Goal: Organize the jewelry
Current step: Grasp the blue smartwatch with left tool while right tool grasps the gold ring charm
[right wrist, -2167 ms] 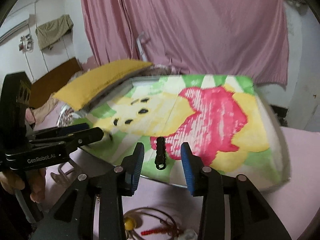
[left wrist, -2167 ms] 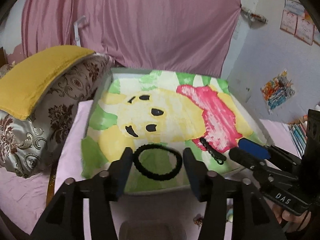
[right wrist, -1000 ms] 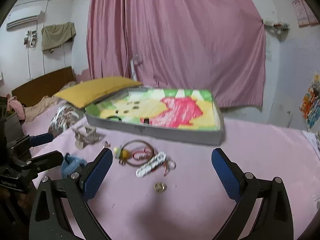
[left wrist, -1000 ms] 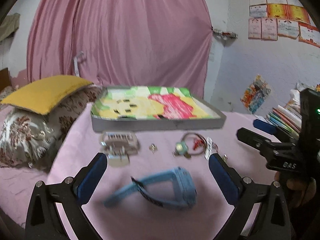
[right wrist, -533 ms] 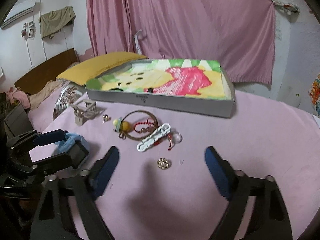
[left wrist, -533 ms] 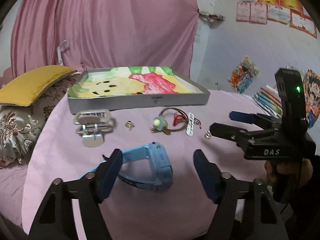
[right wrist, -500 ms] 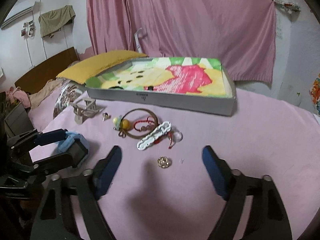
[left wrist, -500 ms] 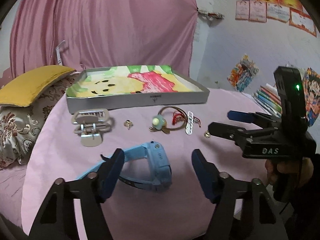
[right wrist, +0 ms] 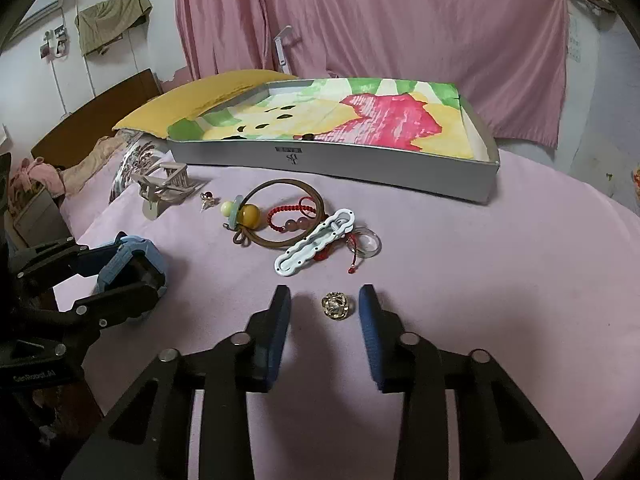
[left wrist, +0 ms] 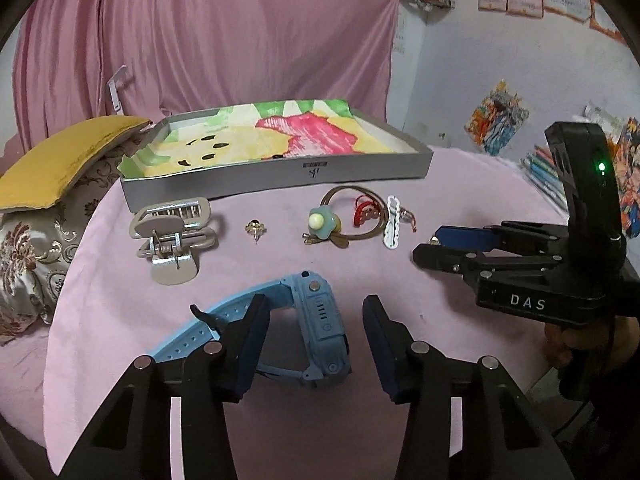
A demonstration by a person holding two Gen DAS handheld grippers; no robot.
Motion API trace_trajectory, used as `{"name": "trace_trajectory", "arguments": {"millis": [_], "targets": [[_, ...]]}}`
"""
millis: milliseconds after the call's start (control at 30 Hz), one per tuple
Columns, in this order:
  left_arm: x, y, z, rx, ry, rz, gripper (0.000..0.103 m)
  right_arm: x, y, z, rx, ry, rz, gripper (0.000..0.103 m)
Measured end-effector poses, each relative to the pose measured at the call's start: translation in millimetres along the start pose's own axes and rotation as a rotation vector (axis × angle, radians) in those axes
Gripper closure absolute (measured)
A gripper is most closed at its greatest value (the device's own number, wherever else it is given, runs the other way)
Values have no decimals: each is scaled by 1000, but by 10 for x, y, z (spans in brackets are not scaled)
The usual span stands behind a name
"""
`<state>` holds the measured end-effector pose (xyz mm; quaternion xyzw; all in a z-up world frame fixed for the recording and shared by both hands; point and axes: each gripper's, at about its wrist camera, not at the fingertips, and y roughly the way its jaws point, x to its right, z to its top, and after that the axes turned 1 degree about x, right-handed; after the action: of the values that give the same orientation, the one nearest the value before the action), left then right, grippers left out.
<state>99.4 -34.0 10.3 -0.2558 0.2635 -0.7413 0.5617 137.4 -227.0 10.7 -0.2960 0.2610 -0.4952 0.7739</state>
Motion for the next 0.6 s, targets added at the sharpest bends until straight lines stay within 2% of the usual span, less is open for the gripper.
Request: {"name": "trace_trajectory", "arguments": {"millis": [167,267,367,600], "targets": [[18,35,42,-54,33,25,71,4,1,2,0,-3,-3,92],[15,41,56,-83,35,-26,80,20,11,9,2,-2,5,92],[21,35,54,-78,37,-29,86,20,-9,7,15,-2,14,92],[14,-107,85,11,7,-86,87,-25,-226,160,139,7,39,92]]}}
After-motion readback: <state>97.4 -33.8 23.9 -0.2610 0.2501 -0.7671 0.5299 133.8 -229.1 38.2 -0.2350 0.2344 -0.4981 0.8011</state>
